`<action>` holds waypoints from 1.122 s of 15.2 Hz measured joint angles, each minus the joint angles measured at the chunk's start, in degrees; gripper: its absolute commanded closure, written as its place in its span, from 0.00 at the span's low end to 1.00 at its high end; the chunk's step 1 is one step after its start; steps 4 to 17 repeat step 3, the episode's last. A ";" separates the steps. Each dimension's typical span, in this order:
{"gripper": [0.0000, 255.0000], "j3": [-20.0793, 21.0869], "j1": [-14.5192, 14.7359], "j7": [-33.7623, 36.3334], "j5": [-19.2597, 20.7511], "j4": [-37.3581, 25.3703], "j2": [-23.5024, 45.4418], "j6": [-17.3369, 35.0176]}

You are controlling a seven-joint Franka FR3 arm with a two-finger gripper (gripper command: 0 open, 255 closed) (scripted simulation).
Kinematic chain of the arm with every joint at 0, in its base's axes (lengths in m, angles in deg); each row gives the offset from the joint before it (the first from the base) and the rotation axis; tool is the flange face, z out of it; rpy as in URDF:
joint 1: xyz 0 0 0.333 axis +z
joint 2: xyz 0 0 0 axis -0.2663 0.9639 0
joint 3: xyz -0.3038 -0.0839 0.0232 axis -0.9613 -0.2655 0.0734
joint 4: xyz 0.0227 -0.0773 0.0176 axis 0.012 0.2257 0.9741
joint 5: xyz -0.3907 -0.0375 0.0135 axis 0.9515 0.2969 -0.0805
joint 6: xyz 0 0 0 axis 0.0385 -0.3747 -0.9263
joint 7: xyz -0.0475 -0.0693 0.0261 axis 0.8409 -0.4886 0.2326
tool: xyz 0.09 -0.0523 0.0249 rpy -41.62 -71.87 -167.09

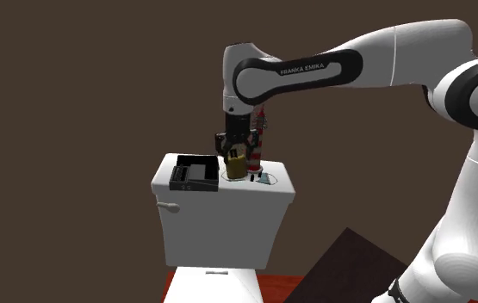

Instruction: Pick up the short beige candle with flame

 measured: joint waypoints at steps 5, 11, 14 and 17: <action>1.00 0.04 -0.02 -0.17 -0.19 -1.48 -0.52 -1.97; 1.00 0.04 -0.02 -0.17 -0.19 -1.48 -0.52 -1.97; 1.00 0.04 -0.02 -0.17 -0.19 -1.48 -0.52 -1.97; 1.00 0.04 -0.02 -0.17 -0.19 -1.48 -0.52 -1.97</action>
